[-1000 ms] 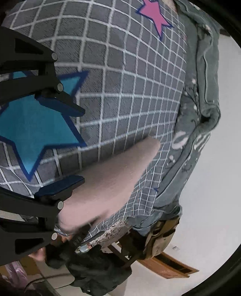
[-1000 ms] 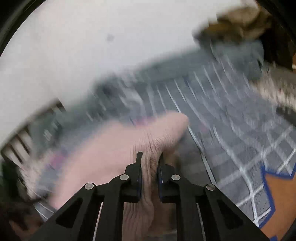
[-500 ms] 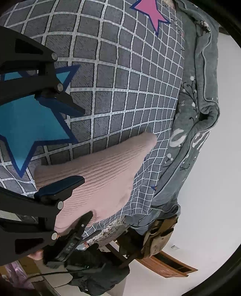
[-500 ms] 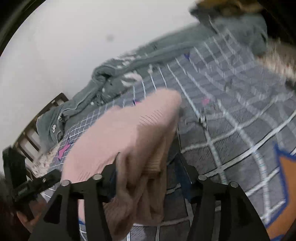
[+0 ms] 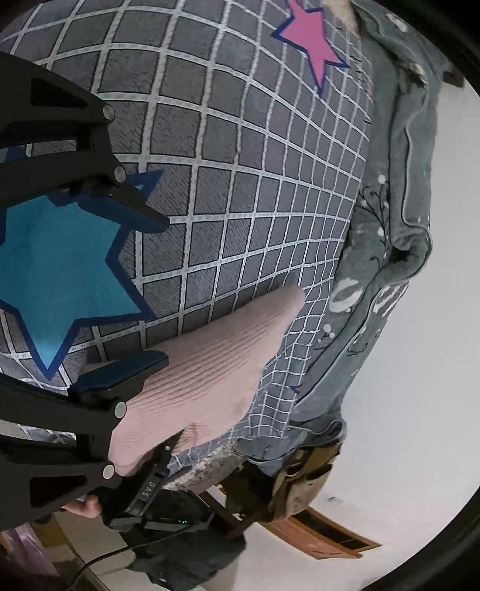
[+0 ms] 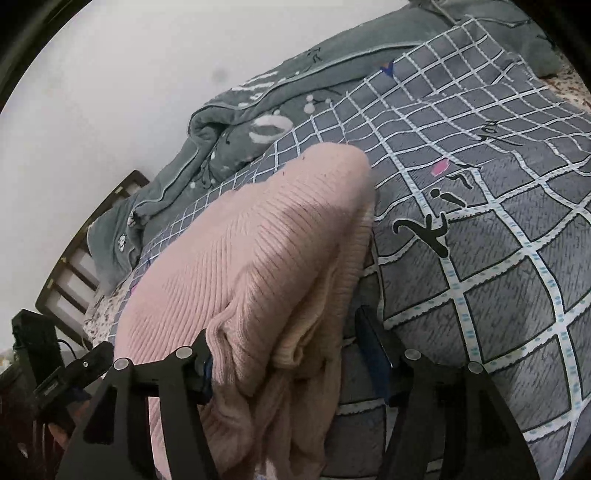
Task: Fold small clothes
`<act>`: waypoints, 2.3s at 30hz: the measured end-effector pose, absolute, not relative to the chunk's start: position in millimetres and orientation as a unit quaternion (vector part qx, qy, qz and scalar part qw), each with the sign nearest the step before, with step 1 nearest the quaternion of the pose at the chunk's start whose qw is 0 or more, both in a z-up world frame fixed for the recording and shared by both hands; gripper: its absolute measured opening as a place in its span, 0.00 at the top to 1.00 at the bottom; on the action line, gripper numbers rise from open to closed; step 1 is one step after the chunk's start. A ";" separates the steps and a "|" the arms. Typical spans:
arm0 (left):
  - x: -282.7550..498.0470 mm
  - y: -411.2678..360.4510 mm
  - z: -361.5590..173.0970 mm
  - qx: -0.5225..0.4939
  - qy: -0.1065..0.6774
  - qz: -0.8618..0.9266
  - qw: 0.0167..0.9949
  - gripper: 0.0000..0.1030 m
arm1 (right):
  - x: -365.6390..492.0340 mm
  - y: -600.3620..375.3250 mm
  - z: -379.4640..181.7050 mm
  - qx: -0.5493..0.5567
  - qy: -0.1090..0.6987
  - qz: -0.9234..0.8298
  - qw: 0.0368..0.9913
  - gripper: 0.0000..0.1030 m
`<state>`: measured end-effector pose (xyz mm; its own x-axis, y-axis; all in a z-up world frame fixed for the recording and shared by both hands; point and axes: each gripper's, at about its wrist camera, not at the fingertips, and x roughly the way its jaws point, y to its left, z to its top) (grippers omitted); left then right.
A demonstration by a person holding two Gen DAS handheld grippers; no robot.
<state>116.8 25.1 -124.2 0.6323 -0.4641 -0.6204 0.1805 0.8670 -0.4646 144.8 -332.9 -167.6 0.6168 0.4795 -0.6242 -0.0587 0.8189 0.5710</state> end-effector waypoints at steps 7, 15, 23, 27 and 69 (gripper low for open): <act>102.4 39.3 -120.6 -0.206 0.379 -0.190 0.882 0.38 | 144.9 -329.1 -145.7 0.259 0.418 0.173 0.854 0.72; 88.7 69.9 -107.8 -0.200 0.371 -0.171 0.891 0.38 | 147.0 -276.3 -57.5 0.244 0.379 0.164 0.878 0.77; 93.1 109.8 -104.3 -0.210 0.380 -0.135 0.891 0.38 | 172.2 -186.0 -6.1 0.178 0.390 0.143 0.892 0.79; 98.9 128.2 -98.6 -0.220 0.372 -0.125 0.893 0.38 | 183.7 -155.8 7.7 0.166 0.391 0.144 0.894 0.79; 189.6 40.2 -135.0 -0.123 0.404 -0.137 0.896 0.30 | 190.9 -226.0 -116.5 0.055 0.352 0.189 0.915 0.64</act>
